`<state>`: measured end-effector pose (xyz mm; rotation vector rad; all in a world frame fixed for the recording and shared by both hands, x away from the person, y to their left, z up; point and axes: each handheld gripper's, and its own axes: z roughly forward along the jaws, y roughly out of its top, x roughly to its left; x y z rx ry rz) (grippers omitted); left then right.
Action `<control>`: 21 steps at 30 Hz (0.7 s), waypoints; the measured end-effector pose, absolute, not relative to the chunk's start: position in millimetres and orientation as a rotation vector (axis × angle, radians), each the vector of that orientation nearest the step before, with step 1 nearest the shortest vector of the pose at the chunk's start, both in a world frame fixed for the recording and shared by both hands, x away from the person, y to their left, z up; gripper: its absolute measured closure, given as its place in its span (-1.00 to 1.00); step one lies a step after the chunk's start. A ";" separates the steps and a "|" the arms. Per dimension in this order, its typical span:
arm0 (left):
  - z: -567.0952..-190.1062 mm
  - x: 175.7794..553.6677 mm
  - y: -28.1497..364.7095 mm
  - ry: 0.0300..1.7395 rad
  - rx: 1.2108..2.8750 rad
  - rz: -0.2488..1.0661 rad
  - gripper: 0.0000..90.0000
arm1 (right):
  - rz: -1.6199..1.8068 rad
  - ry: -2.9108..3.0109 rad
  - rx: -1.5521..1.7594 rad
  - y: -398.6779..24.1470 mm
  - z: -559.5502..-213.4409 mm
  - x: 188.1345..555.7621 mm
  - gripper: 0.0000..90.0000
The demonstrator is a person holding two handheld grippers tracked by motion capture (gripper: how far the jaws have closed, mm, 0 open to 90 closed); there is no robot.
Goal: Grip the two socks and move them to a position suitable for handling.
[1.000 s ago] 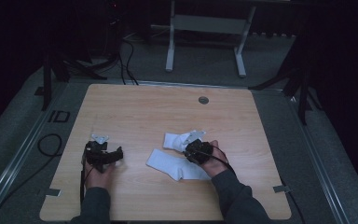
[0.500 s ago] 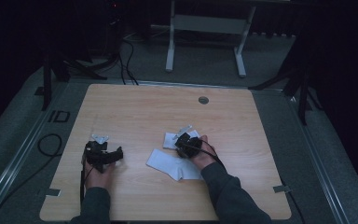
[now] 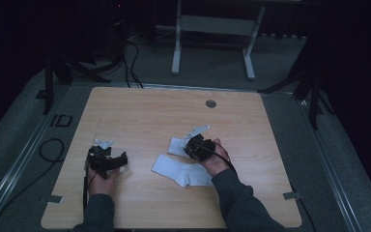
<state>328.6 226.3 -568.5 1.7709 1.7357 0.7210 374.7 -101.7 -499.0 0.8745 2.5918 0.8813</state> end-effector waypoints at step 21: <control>-568.5 328.6 226.3 1.736 1.769 0.721 -0.69 | 0.960 2.399 1.013 -177.3 -455.8 371.1 0.93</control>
